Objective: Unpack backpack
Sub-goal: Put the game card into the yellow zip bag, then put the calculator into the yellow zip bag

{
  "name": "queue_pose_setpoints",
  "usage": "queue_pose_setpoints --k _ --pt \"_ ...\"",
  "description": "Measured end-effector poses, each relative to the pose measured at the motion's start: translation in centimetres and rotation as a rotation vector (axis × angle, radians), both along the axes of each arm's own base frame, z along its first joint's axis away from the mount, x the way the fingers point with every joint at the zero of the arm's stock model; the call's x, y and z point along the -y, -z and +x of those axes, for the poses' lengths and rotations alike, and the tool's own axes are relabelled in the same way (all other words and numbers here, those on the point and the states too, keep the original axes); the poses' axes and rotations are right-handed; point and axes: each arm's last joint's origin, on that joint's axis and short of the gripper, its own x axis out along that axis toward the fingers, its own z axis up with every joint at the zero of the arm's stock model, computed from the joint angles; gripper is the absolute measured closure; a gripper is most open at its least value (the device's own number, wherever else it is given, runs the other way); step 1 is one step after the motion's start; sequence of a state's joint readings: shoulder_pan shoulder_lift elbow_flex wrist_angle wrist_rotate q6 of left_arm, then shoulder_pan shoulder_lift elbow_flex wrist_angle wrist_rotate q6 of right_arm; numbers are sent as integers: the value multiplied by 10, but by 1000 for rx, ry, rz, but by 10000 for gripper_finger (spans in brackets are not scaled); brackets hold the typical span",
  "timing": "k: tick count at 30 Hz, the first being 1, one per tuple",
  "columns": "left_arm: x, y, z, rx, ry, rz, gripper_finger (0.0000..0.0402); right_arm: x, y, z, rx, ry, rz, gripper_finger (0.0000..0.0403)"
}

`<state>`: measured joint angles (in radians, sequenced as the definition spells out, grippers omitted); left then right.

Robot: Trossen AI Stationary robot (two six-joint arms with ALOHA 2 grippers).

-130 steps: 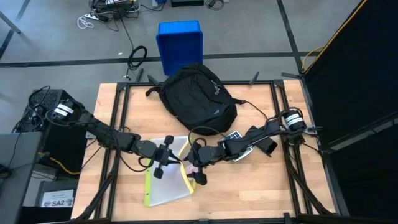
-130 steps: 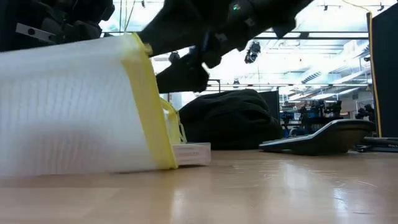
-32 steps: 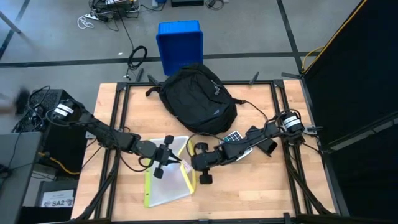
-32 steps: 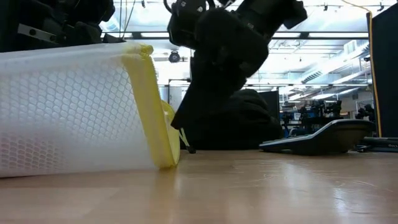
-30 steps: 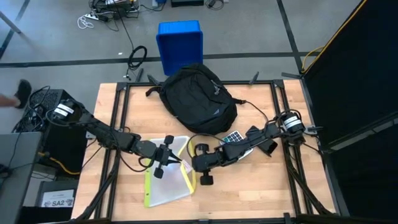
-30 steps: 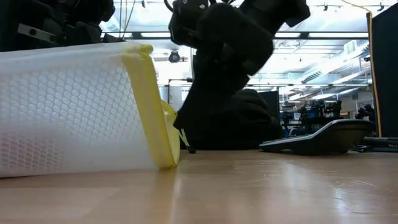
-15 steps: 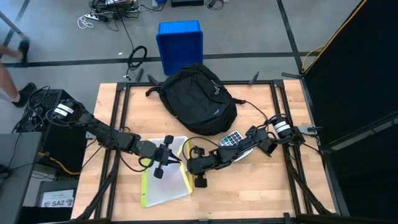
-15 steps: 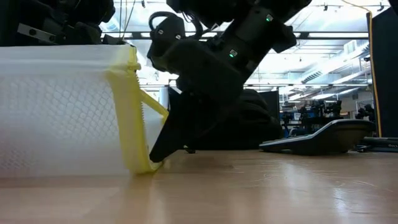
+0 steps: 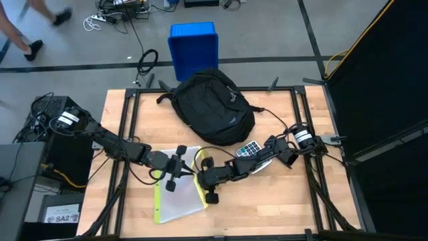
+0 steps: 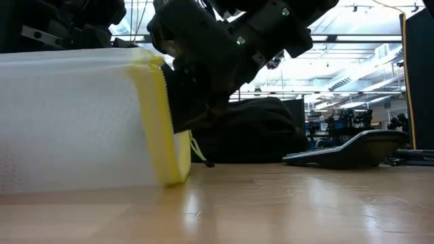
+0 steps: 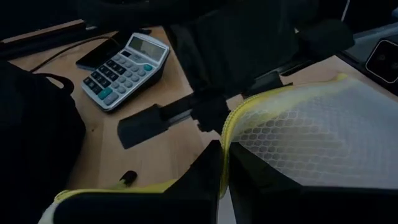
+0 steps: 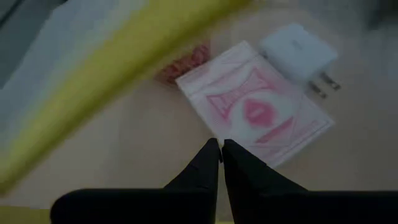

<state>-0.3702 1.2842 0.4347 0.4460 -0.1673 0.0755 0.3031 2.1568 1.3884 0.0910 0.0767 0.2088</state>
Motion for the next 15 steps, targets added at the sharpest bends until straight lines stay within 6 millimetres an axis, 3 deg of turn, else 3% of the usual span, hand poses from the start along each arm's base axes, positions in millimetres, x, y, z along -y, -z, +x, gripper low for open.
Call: queue_pose_setpoints --k 7,15 --pt "-2 5 -3 -10 -5 1 402 11 -5 -9 -72 104 -204 403" --pt "-10 14 -7 -26 -56 -40 402 18 -48 -42 -228 175 -251 403"
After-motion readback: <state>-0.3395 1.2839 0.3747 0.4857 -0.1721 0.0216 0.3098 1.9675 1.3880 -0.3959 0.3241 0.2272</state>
